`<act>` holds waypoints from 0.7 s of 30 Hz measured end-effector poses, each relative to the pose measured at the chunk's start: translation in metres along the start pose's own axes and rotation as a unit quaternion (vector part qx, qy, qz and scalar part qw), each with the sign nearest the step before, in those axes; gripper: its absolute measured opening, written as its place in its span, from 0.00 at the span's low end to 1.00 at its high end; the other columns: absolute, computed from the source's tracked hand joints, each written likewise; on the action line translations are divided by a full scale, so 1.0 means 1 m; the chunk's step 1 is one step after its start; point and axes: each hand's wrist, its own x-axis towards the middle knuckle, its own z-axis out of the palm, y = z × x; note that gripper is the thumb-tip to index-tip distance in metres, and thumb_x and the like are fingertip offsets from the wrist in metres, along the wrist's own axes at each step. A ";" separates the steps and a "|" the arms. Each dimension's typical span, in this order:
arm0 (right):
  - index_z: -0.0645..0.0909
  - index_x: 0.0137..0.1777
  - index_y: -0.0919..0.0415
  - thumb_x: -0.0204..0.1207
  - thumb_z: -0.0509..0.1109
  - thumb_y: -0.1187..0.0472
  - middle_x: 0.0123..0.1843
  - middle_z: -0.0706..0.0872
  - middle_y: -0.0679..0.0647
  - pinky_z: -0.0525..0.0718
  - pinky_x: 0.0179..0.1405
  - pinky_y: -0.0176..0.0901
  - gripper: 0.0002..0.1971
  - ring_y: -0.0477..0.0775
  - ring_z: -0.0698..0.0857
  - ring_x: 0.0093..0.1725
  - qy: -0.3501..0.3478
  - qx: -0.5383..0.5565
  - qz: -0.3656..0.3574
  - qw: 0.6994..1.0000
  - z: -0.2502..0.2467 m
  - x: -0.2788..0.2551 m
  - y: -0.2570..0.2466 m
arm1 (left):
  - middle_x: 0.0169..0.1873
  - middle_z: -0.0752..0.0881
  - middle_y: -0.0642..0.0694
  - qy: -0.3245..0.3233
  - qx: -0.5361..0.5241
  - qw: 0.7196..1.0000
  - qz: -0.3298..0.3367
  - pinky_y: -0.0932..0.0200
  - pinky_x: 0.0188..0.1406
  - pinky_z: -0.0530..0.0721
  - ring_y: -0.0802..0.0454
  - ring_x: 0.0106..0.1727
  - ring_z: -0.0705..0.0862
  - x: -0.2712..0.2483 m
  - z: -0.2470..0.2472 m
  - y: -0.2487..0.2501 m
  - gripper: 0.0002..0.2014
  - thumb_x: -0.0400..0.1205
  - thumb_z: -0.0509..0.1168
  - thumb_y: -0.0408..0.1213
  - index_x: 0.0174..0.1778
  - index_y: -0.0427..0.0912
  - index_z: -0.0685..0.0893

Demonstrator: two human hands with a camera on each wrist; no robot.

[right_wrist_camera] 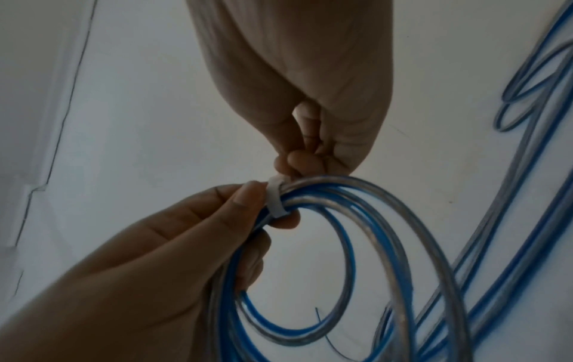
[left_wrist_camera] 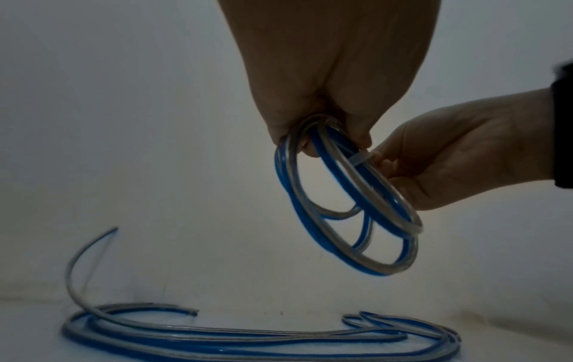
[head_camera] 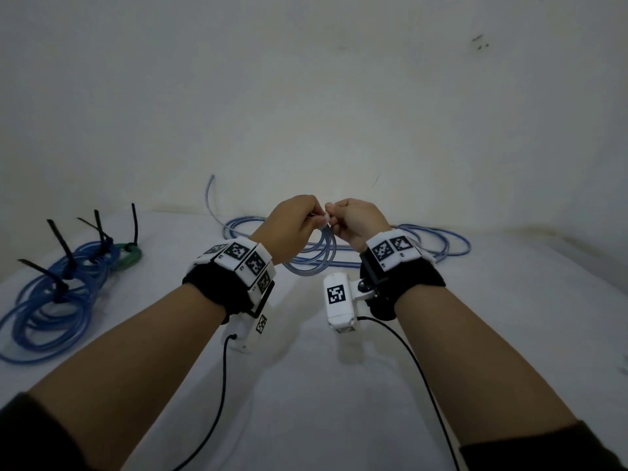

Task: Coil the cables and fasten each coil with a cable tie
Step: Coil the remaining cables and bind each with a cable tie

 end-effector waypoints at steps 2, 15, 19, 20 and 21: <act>0.75 0.33 0.64 0.77 0.67 0.71 0.23 0.80 0.54 0.77 0.19 0.29 0.11 0.42 0.75 0.17 -0.014 -0.010 -0.016 1.000 0.013 0.000 -0.006 | 0.42 0.84 0.42 0.024 -0.005 1.000 -0.011 0.67 0.37 0.69 0.50 0.43 0.78 -0.004 -0.011 -0.004 0.07 0.82 0.62 0.33 0.47 0.33 0.82; 0.82 0.49 0.75 0.77 0.69 0.66 0.46 0.86 0.67 0.89 0.46 0.50 0.09 0.61 0.87 0.42 -0.115 -0.079 -0.038 0.989 0.113 -0.007 -0.014 | 0.43 0.86 0.35 0.101 -0.086 0.986 -0.104 0.63 0.44 0.78 0.49 0.42 0.81 -0.024 -0.080 -0.037 0.13 0.81 0.54 0.23 0.49 0.26 0.84; 0.80 0.40 0.66 0.74 0.70 0.72 0.38 0.85 0.62 0.88 0.40 0.42 0.03 0.54 0.85 0.35 -0.126 -0.083 -0.016 0.988 0.126 0.001 -0.009 | 0.52 0.79 0.46 0.063 -0.075 0.987 -0.130 0.78 0.50 0.72 0.58 0.50 0.77 -0.036 -0.099 -0.047 0.16 0.84 0.51 0.23 0.62 0.29 0.80; 0.80 0.41 0.66 0.75 0.69 0.73 0.37 0.84 0.61 0.87 0.36 0.39 0.04 0.53 0.85 0.34 -0.128 -0.073 -0.008 0.989 0.129 0.004 -0.008 | 0.54 0.79 0.45 0.065 -0.068 0.985 -0.146 0.75 0.56 0.72 0.55 0.56 0.77 -0.037 -0.101 -0.054 0.16 0.85 0.52 0.26 0.64 0.32 0.80; 0.80 0.42 0.67 0.76 0.67 0.74 0.36 0.84 0.60 0.86 0.32 0.37 0.04 0.53 0.84 0.33 -0.133 -0.060 0.001 0.989 0.131 0.007 -0.007 | 0.58 0.80 0.43 0.078 -0.055 0.982 -0.164 0.67 0.64 0.71 0.51 0.61 0.77 -0.037 -0.103 -0.064 0.15 0.85 0.54 0.29 0.64 0.34 0.80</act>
